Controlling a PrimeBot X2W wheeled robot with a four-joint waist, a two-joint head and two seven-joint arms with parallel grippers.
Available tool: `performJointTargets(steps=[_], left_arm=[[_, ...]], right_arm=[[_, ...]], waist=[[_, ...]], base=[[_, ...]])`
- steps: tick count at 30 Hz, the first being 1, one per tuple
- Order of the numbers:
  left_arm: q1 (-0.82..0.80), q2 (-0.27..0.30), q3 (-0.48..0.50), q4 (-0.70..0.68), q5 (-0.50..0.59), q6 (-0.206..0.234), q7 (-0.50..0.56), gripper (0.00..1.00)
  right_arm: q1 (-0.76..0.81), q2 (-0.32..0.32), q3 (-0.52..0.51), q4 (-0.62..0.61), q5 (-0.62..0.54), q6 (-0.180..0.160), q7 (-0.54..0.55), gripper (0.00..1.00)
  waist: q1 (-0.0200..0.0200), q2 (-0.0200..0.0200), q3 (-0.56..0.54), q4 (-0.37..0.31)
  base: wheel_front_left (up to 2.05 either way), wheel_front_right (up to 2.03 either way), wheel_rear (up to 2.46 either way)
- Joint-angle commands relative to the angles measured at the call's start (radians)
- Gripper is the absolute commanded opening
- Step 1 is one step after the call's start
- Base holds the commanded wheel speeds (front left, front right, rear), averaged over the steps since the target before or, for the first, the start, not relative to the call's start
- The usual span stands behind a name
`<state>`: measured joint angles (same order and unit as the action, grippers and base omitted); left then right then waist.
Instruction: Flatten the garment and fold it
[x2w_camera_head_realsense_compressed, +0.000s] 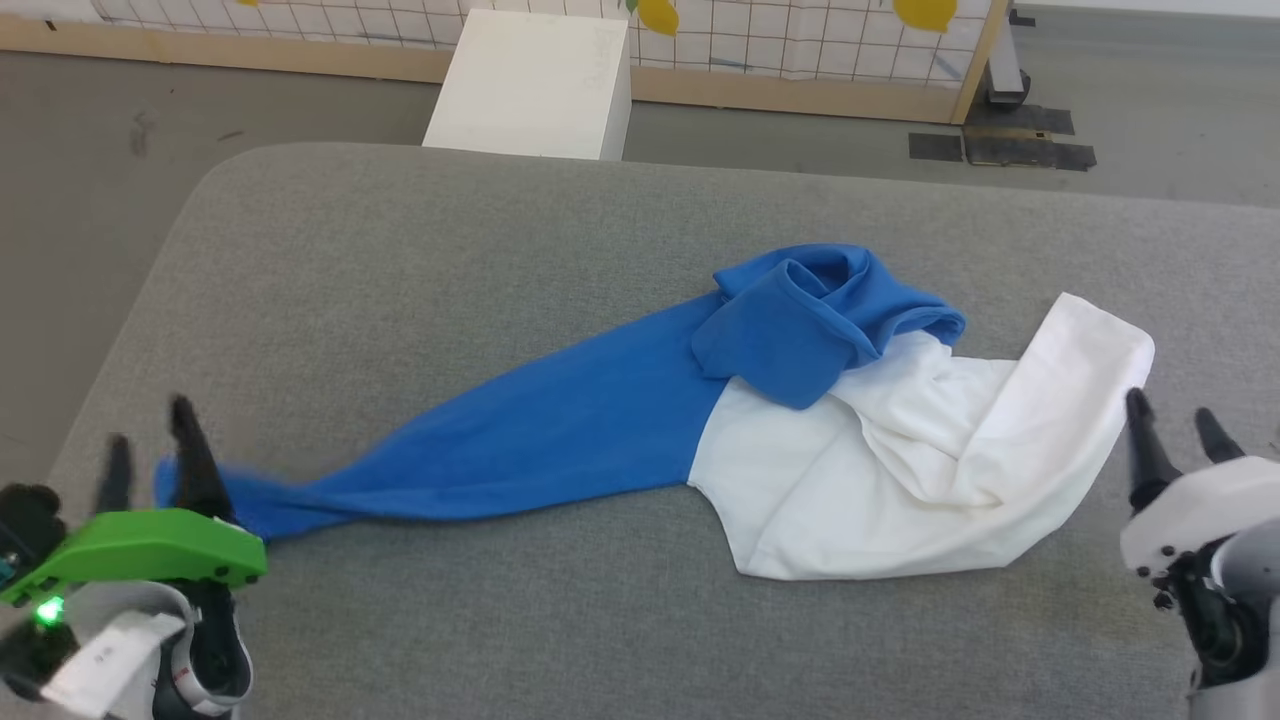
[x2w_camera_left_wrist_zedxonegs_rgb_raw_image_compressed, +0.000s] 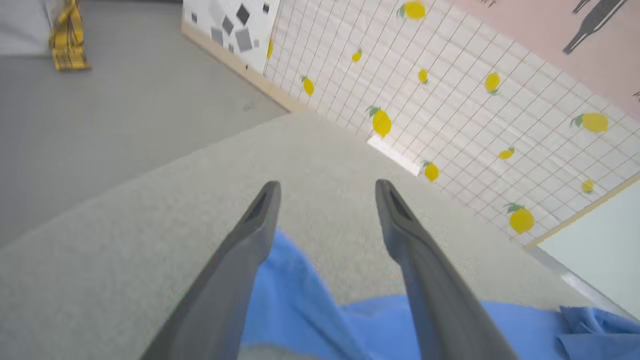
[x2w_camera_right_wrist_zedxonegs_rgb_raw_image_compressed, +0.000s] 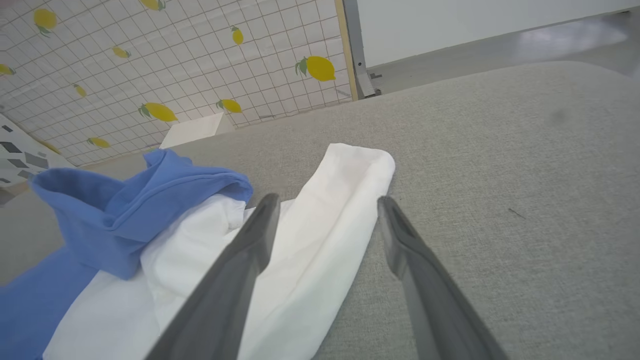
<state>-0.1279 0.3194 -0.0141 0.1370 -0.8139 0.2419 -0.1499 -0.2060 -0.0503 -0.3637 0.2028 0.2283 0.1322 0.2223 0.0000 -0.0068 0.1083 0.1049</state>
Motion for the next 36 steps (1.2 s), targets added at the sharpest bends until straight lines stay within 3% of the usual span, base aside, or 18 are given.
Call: performJointTargets(steps=[1, 5, 10, 14, 27, 28, 29, 36], left_arm=[[-0.016, 0.005, -0.001, -0.017, 0.047, -0.012, -0.061, 1.0], [0.003, -0.005, -0.008, -0.057, 0.177, -0.039, -0.109, 1.0], [0.028, -0.08, -0.004, -0.101, 0.309, -0.08, -0.111, 1.0], [0.026, -0.141, 0.007, -0.105, 0.355, -0.105, -0.112, 1.0], [-0.021, -0.236, 0.063, -0.075, 0.431, -0.191, -0.112, 1.0], [-0.022, -0.24, 0.066, -0.073, 0.434, -0.196, -0.112, 1.0], [-0.027, -0.248, 0.078, -0.071, 0.442, -0.204, -0.112, 1.0], [-0.033, -0.259, 0.09, -0.068, 0.46, -0.22, -0.112, 1.0]], right_arm=[[-0.022, 0.0, 0.021, -0.01, -0.016, -0.002, 0.021, 1.0], [-0.07, 0.0, 0.11, -0.023, -0.071, -0.002, 0.127, 1.0], [-0.148, 0.0, 0.258, -0.007, -0.181, -0.002, 0.298, 1.0], [-0.218, 0.0, 0.341, 0.057, -0.275, -0.002, 0.393, 1.0], [-0.328, 0.0, 0.318, 0.256, -0.397, -0.002, 0.418, 1.0], [-0.332, 0.0, 0.313, 0.263, -0.388, -0.002, 0.412, 0.92], [-0.345, 0.0, 0.307, 0.268, -0.364, -0.002, 0.383, 0.0], [-0.362, 0.0, 0.206, 0.182, -0.275, -0.002, 0.313, 0.0]], waist=[[0.0, 0.0068, 0.002, 0.0], [0.0, 0.0068, 0.016, -0.003], [0.0, 0.0068, 0.044, 0.016], [0.0, 0.0068, 0.076, 0.041], [0.0, 0.0068, 0.135, 0.097], [0.0, 0.0068, 0.137, 0.097], [0.0, 0.0068, 0.14, 0.089], [0.0, 0.0068, 0.126, 0.053]], base=[[0.0, 0.0, 0.0], [0.0, 0.0, 0.0], [0.0, 0.0, 0.0], [0.0, 0.0, 0.0], [0.0, 0.0, 0.0], [0.0, 0.0, 0.0], [0.0, 0.0, 0.0], [0.0, 0.0, 0.0]])
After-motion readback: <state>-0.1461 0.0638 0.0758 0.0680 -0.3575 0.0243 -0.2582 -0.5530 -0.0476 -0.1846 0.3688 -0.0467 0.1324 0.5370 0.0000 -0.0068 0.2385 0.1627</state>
